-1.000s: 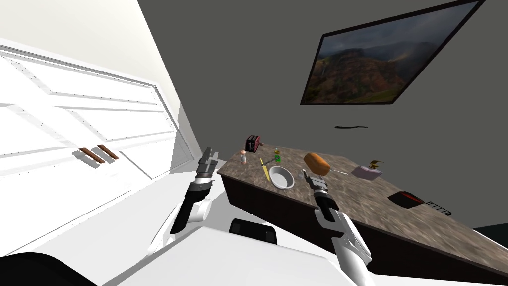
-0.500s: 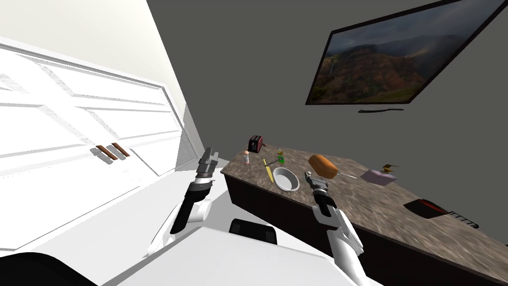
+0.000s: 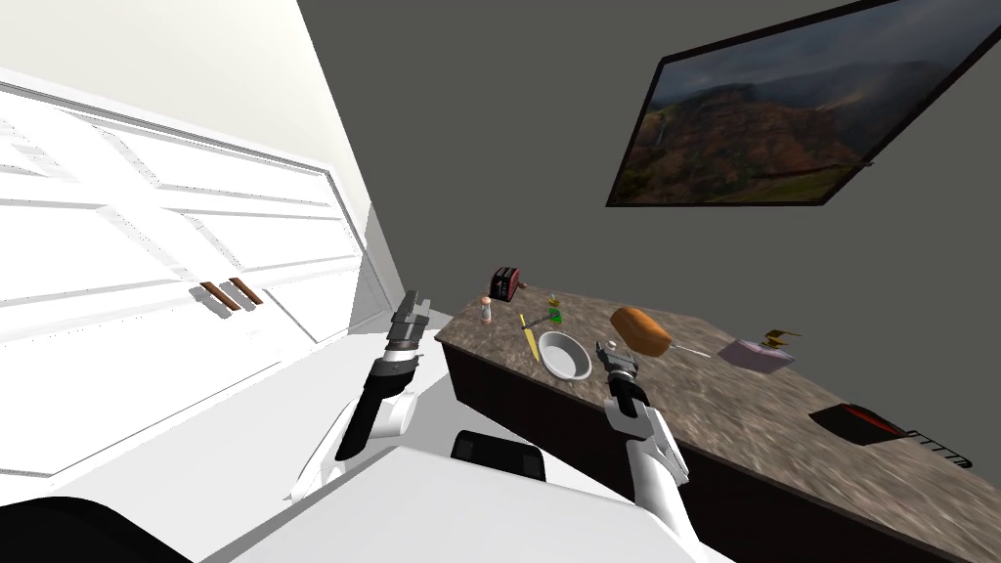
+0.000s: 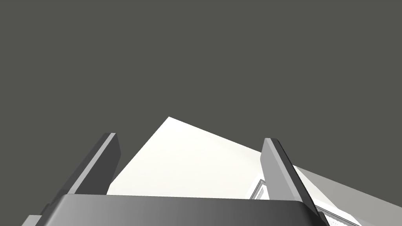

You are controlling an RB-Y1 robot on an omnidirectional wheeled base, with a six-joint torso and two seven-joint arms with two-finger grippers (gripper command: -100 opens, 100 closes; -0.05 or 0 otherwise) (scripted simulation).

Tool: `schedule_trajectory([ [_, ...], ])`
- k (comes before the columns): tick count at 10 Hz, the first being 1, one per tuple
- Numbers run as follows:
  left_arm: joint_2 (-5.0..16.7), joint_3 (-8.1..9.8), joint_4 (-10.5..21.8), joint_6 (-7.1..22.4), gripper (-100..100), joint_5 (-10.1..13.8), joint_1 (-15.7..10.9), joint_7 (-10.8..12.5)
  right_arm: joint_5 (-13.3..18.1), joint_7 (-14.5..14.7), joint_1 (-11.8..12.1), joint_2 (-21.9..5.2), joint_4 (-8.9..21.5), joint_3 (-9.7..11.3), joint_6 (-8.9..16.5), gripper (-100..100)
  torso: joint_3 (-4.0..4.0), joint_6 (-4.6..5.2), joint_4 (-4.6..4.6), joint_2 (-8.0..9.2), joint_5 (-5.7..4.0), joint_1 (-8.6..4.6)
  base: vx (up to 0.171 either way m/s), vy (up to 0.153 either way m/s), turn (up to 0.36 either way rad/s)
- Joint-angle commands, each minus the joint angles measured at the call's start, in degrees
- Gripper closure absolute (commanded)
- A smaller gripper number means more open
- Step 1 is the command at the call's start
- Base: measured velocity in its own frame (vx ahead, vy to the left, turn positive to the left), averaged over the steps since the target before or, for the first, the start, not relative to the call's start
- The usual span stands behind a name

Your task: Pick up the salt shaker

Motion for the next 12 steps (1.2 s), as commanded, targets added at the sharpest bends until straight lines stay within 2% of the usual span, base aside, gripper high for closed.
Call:
schedule_trajectory([
  [1,0.0,0.00,0.0,0.0,0,0.0,0.0,0.0,-0.1,1.1,-0.4,2.0,0.3,-0.8,0.5,-100,0.00,0.00,0.00,0.00,0.00,0.00,0.009,-0.071,0.002],
  [3,0.0,0.00,0.0,0.0,0,0.0,0.0,0.0,-0.1,1.8,-0.8,4.3,0.6,-1.4,0.8,-100,0.01,0.01,0.01,0.01,-0.01,-0.04,0.010,-0.065,-0.008],
  [4,0.0,0.00,0.0,0.0,0,0.0,0.0,0.0,-0.1,1.6,-0.6,3.5,0.7,-1.3,0.5,-100,0.02,0.01,0.01,0.03,0.00,-0.02,0.004,-0.025,0.002],
  [5,0.0,0.00,0.0,0.0,0,0.0,0.0,0.0,-0.1,1.6,-0.6,3.6,0.6,-1.3,0.5,0,0.03,0.01,0.01,0.04,0.02,0.09,0.001,-0.005,0.000],
  [6,0.0,0.00,0.0,0.0,0,0.0,0.0,0.0,-0.1,1.6,-0.6,3.6,0.7,-1.3,0.5,-100,0.04,0.01,0.02,0.06,0.04,0.17,0.000,0.000,0.000],
  [7,0.0,-0.01,0.0,0.0,0,0.0,0.0,0.0,-0.1,1.6,-0.6,3.6,0.7,-1.3,0.5,100,0.04,0.00,0.02,0.06,0.05,0.19,0.000,0.000,0.000],
  [11,0.0,-0.01,0.0,0.0,0,0.0,0.0,0.0,-0.2,1.6,-0.6,3.6,0.6,-1.3,0.5,100,0.01,0.00,0.01,0.01,0.03,0.15,0.000,0.000,0.000],
  [12,0.0,0.00,0.0,0.0,0,0.0,0.0,0.0,-0.2,1.6,-0.6,3.6,0.6,-1.3,0.5,0,0.00,-0.01,0.00,0.01,0.03,0.14,0.000,0.000,0.000],
])
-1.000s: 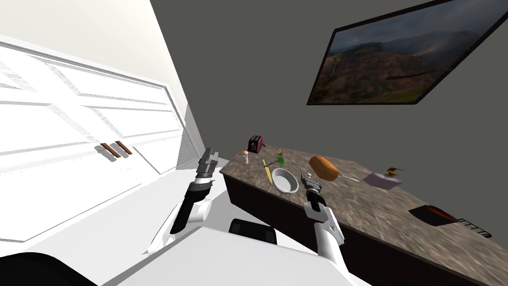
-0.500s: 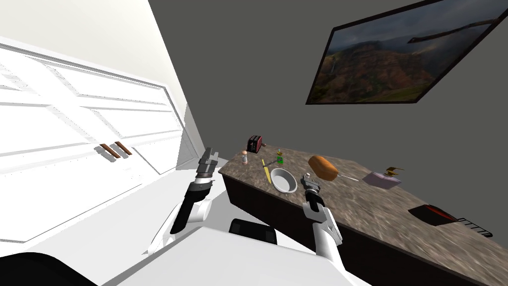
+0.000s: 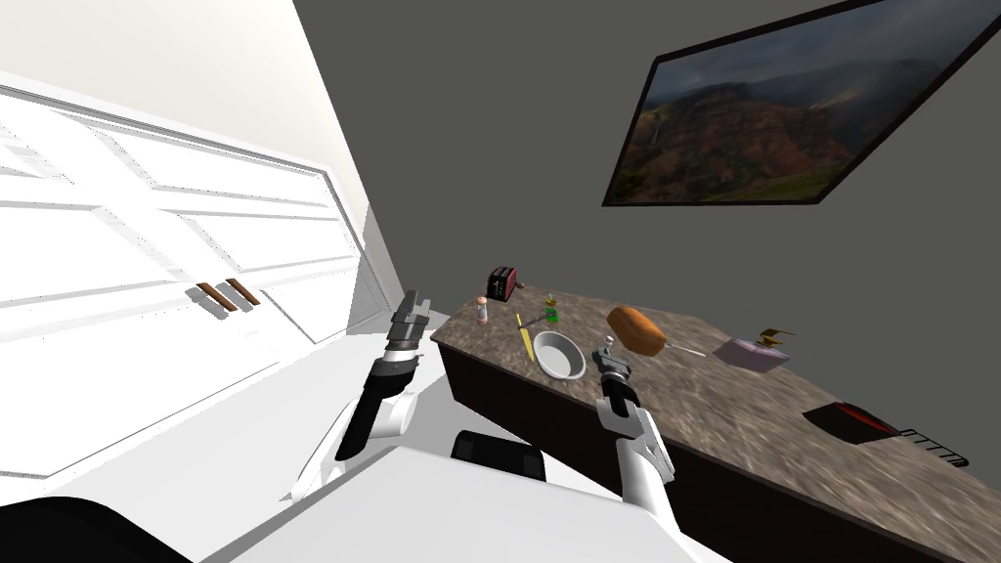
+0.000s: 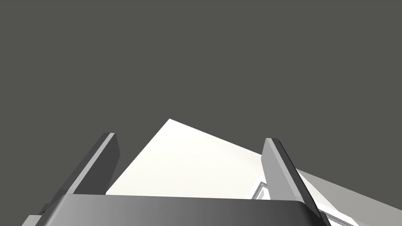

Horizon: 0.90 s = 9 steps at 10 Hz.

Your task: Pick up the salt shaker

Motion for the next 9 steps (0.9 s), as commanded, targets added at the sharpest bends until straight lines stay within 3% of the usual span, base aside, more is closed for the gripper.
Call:
schedule_trajectory([
  [1,0.0,0.00,0.0,0.0,0,0.0,0.0,0.0,-0.1,-0.2,-0.2,-2.1,0.1,0.7,0.5,-100,0.00,0.00,0.00,0.00,0.00,0.00,-0.038,-0.026,-0.047],
  [4,0.0,0.00,0.0,0.0,0,0.0,0.0,0.0,-0.3,-0.7,-0.7,-5.7,0.5,3.0,2.1,-100,0.20,0.02,0.07,0.35,-0.03,-0.16,-0.116,-0.046,-0.071],
  [9,0.0,0.01,0.0,0.0,0,0.0,0.0,0.0,-1.0,-2.2,-2.0,-9.9,1.4,8.1,6.4,-100,0.54,0.05,0.20,0.93,-0.12,-0.56,-0.234,-0.137,-0.120],
])
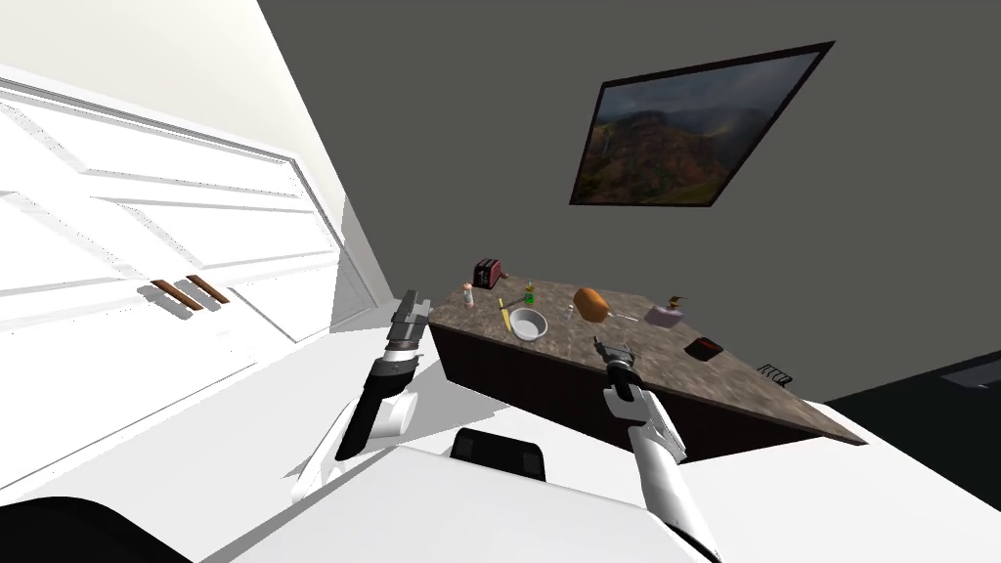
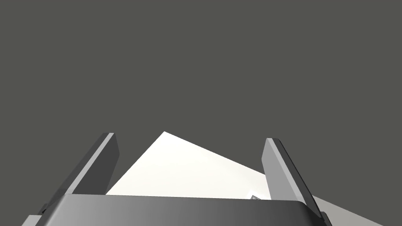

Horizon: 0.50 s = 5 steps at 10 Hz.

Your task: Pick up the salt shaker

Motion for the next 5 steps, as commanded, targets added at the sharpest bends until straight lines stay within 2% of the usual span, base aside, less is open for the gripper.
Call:
schedule_trajectory([
  [1,0.0,0.00,0.0,0.0,0,0.0,0.0,0.0,-0.3,-0.8,-0.6,-1.2,0.5,2.0,2.1,-100,0.00,0.00,0.00,0.00,0.00,0.00,-0.229,-0.163,-0.109],
  [3,0.0,0.00,0.0,0.0,0,0.0,0.0,0.0,-0.7,-1.7,-1.5,-2.2,1.1,4.0,4.4,-100,-0.01,-0.02,0.00,-0.03,0.01,0.07,-0.201,-0.128,-0.047],
  [5,0.0,-0.01,0.0,0.0,0,0.0,0.0,0.0,-1.0,-2.7,-2.7,-2.9,2.0,5.6,7.0,-100,-0.12,-0.04,-0.04,-0.22,0.04,0.21,-0.129,-0.116,0.024],
])
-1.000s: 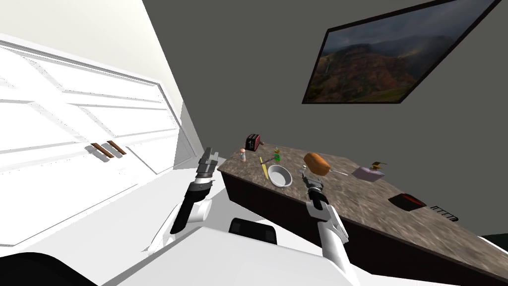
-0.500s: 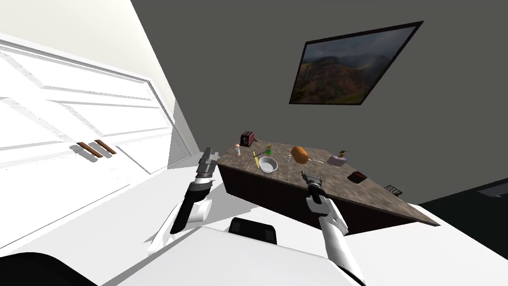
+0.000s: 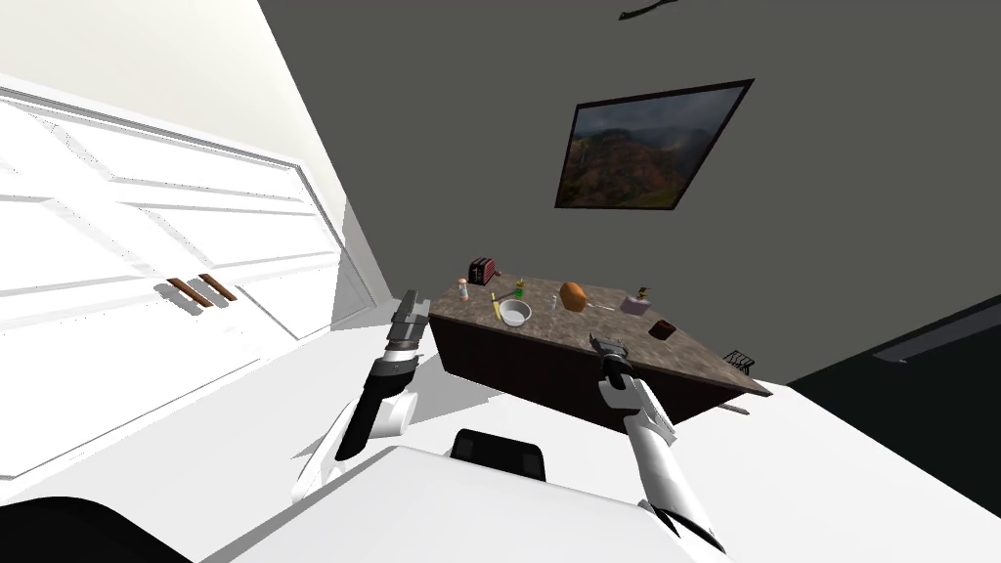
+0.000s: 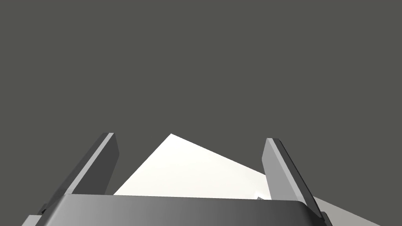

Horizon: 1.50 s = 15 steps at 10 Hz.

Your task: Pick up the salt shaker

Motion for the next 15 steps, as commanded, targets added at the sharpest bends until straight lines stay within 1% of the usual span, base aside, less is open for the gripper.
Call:
schedule_trajectory([
  [1,0.0,0.00,0.0,0.0,0,0.0,0.0,0.0,-0.1,-0.7,-1.0,-0.3,1.0,0.9,1.8,-100,0.00,0.00,0.00,0.00,0.00,0.00,-0.064,-0.109,0.077],
  [2,0.0,0.00,0.0,0.0,0,0.0,0.0,0.0,-0.3,-1.4,-2.0,-0.5,1.7,1.8,3.6,-100,-0.10,0.00,-0.04,-0.17,0.00,0.03,-0.024,-0.092,0.114],
  [6,0.0,-0.01,0.0,0.0,0,0.0,0.0,0.0,-0.6,-3.0,-4.1,-0.4,3.6,3.2,7.4,-100,-0.39,-0.02,-0.15,-0.67,0.08,0.39,0.032,-0.029,0.146],
  [7,0.0,-0.01,0.0,0.0,0,0.0,0.0,0.0,-0.7,-3.7,-5.2,-0.1,4.6,3.9,9.3,-100,-0.41,-0.03,-0.16,-0.70,0.09,0.43,0.089,-0.015,0.326],
  [11,0.0,0.00,0.0,0.0,0,0.0,0.0,0.0,-0.9,-5.2,-7.4,0.8,6.8,5.0,12.9,-100,-0.55,-0.02,-0.22,-0.94,0.09,0.45,0.101,-0.013,0.184],
  [12,0.0,-0.01,0.0,0.0,0,0.0,0.0,0.0,-0.9,-5.9,-8.4,1.2,7.8,5.5,14.5,-100,-0.52,-0.03,-0.20,-0.88,0.09,0.46,0.121,0.008,0.360],
  [15,0.0,0.00,0.0,0.0,0,0.0,0.0,0.0,-1.0,-7.0,-10.2,1.4,9.5,6.4,17.2,-100,-0.60,-0.01,-0.23,-1.02,0.08,0.39,0.133,-0.037,0.190],
])
